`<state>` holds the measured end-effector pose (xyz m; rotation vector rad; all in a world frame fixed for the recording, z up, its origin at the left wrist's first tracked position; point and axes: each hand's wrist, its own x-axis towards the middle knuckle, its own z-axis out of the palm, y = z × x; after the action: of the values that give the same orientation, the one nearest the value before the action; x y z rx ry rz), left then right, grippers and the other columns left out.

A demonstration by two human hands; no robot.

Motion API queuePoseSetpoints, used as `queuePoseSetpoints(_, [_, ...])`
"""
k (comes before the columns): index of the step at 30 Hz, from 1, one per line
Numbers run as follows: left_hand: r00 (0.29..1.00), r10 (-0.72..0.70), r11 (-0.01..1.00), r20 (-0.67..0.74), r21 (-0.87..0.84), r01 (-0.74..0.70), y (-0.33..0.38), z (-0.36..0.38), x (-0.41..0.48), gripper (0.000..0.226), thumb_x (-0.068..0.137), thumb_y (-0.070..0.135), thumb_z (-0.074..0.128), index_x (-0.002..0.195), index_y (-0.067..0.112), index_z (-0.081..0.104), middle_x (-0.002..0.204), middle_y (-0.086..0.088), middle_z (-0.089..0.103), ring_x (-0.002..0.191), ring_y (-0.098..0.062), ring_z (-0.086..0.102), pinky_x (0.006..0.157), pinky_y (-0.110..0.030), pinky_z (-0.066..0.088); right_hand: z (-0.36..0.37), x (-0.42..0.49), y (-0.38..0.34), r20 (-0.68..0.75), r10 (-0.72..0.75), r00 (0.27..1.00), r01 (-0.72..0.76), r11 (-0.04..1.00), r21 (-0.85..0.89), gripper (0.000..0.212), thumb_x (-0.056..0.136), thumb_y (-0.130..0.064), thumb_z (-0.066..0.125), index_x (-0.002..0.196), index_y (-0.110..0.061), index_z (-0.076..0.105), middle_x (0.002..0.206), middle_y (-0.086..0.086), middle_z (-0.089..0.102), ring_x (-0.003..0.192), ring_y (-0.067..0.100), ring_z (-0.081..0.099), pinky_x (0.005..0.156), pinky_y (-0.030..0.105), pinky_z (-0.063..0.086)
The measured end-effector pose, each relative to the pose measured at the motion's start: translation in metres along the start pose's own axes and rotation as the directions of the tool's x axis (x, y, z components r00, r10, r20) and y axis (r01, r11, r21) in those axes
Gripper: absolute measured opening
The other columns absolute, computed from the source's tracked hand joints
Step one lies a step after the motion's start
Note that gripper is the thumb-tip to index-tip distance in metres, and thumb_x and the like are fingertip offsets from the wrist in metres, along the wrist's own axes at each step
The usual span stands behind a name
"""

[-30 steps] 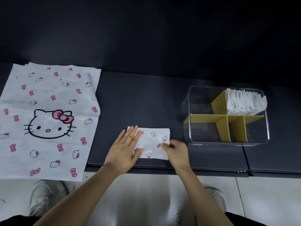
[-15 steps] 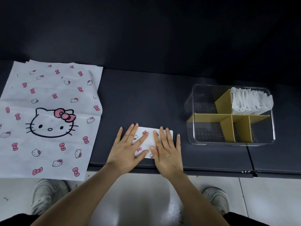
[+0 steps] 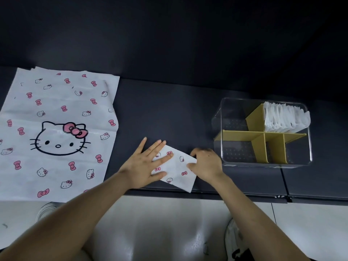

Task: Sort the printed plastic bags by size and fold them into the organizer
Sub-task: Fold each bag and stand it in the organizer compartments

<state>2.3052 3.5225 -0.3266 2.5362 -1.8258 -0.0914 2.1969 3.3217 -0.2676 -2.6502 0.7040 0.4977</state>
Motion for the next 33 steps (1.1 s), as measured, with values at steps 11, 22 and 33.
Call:
queuePoseSetpoints(11, [0.976, -0.020, 0.892, -0.217, -0.446, -0.081, 0.035, -0.015, -0.020, 0.026, 0.079, 0.011, 0.051, 0.095, 0.015, 0.071, 0.101, 0.001, 0.066, 0.094, -0.014, 0.057, 0.073, -0.028, 0.053, 0.016, -0.057, -0.019, 0.313, 0.215, 0.925, -0.378, 0.446, 0.811, 0.022, 0.077, 0.009, 0.051, 0.095, -0.004, 0.048, 0.080, 0.011, 0.064, 0.043, 0.016, 0.059, 0.041, 0.023, 0.045])
queuePoseSetpoints(22, [0.881, -0.447, 0.495, -0.152, -0.863, 0.103, 0.079, -0.003, -0.041, 0.034, 0.095, 0.042, 0.046, 0.097, 0.019, 0.071, 0.107, 0.017, 0.061, 0.101, -0.003, 0.057, 0.089, -0.019, 0.042, 0.006, -0.077, -0.025, 0.447, 0.167, 0.879, -0.445, -0.054, 0.894, 0.037, 0.088, -0.002, 0.061, 0.121, -0.015, 0.051, 0.086, 0.008, 0.062, 0.058, 0.017, 0.062, 0.049, 0.023, 0.051])
queuePoseSetpoints(33, [0.855, -0.476, 0.167, 0.205, -0.933, 0.317, 0.071, -0.018, -0.041, 0.040, 0.098, 0.027, 0.051, 0.061, 0.012, 0.049, 0.077, 0.013, 0.062, 0.074, -0.003, 0.054, 0.071, -0.024, 0.041, 0.024, -0.056, -0.015, 0.063, 0.079, 0.995, -0.095, 0.506, 0.857, 0.028, 0.082, -0.006, 0.070, 0.101, -0.023, 0.058, 0.089, -0.001, 0.072, 0.080, 0.008, 0.067, 0.071, 0.018, 0.050])
